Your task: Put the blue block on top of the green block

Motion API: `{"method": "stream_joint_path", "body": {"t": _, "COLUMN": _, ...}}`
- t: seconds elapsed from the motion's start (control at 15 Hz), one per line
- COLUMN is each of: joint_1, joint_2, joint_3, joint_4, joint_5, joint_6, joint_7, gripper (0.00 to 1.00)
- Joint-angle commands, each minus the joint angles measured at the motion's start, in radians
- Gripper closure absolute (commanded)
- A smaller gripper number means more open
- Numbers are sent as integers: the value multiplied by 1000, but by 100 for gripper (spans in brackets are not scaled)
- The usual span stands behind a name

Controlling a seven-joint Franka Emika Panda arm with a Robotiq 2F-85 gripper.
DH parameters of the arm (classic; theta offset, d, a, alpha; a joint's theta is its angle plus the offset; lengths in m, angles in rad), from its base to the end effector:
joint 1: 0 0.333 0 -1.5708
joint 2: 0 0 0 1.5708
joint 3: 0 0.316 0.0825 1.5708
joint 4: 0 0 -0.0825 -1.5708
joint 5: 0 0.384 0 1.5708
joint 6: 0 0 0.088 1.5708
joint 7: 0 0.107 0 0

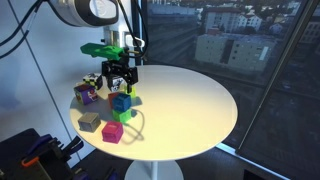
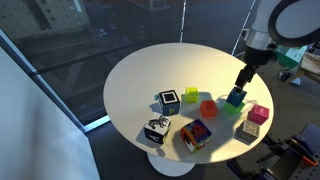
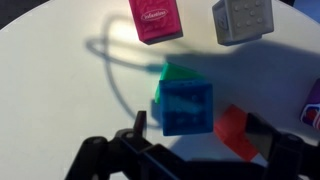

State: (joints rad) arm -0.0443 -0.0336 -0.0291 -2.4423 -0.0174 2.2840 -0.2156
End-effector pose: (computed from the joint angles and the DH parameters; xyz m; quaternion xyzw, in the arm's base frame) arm 0.4628 -0.0344 0.3043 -0.9951 -0.0770 0.0625 0.0033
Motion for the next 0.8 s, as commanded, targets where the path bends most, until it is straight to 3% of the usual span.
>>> {"method": "stream_joint_path", "body": {"t": 0.0, "joint_1": -6, "joint_2": -55, "joint_3": -18, "joint_4": 21, "joint_5": 13, "joint_6": -97, "joint_7": -6, "gripper": 0}}
{"method": "stream_joint_path", "body": {"t": 0.27, "joint_1": -11, "joint_2": -98, "joint_3": -31, "joint_4": 46, "joint_5": 4, "joint_6": -220, "joint_7": -3, "gripper": 0}}
{"method": "stream_joint_path", "body": {"t": 0.73, "joint_1": 0, "joint_2": -199, "joint_3": -26, "joint_4": 30, "joint_5": -5, "joint_6": -218, "joint_7": 22, "gripper": 0}}
